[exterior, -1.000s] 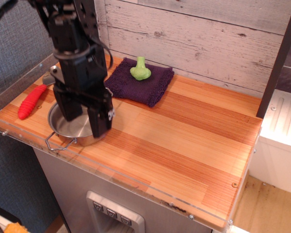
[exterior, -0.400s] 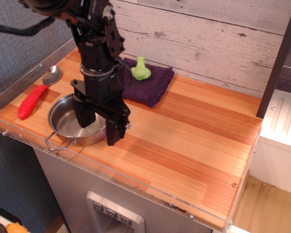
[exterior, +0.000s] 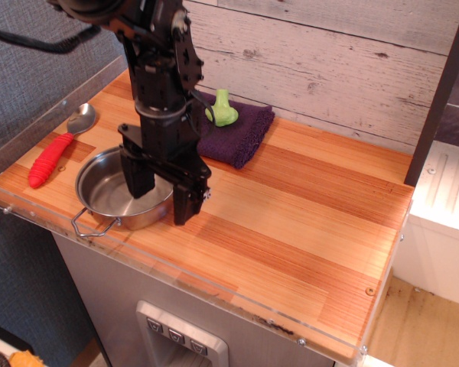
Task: Take the pot and move it to the right.
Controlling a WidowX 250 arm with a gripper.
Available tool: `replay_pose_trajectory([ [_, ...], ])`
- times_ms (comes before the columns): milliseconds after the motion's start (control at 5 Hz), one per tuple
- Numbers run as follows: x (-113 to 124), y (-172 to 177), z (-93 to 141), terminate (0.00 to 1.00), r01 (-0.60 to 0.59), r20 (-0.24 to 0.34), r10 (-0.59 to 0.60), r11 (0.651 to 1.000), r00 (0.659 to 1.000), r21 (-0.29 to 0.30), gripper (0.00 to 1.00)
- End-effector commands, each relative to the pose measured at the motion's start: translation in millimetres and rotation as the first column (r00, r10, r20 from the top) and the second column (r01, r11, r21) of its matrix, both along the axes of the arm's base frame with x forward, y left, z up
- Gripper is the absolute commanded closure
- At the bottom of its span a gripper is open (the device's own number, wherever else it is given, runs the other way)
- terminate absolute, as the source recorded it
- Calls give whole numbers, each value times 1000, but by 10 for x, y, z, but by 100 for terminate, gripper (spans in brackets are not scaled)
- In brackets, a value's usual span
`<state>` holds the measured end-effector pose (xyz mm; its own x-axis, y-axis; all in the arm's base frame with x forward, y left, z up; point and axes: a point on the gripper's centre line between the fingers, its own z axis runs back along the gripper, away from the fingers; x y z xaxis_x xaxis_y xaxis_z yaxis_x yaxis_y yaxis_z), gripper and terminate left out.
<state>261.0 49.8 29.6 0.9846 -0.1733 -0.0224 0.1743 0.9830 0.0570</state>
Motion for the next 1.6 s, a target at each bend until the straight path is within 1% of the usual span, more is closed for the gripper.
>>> replay_pose_trajectory([
  [0, 102, 50, -36, 0, -13, 40, 13, 1000, 999, -2, 100],
  [200, 128, 69, 42, 0, -19, 69, 20, 1000, 997, -21, 100],
  [600, 152, 95, 130, 0, -20, 89, 22, 999, 996, -26, 100],
  [800, 123, 89, 224, 0, -26, 102, 30, 999, 994, -40, 100],
  [1000, 17, -22, 452, 0, -5, 169, 12, 999, 986, -44, 100],
  [1200, -123, -240, 674, 0, 104, 238, -90, 994, 967, -44, 100],
  [1400, -141, -558, 796, 0, 206, 268, -186, 977, 945, -48, 100],
])
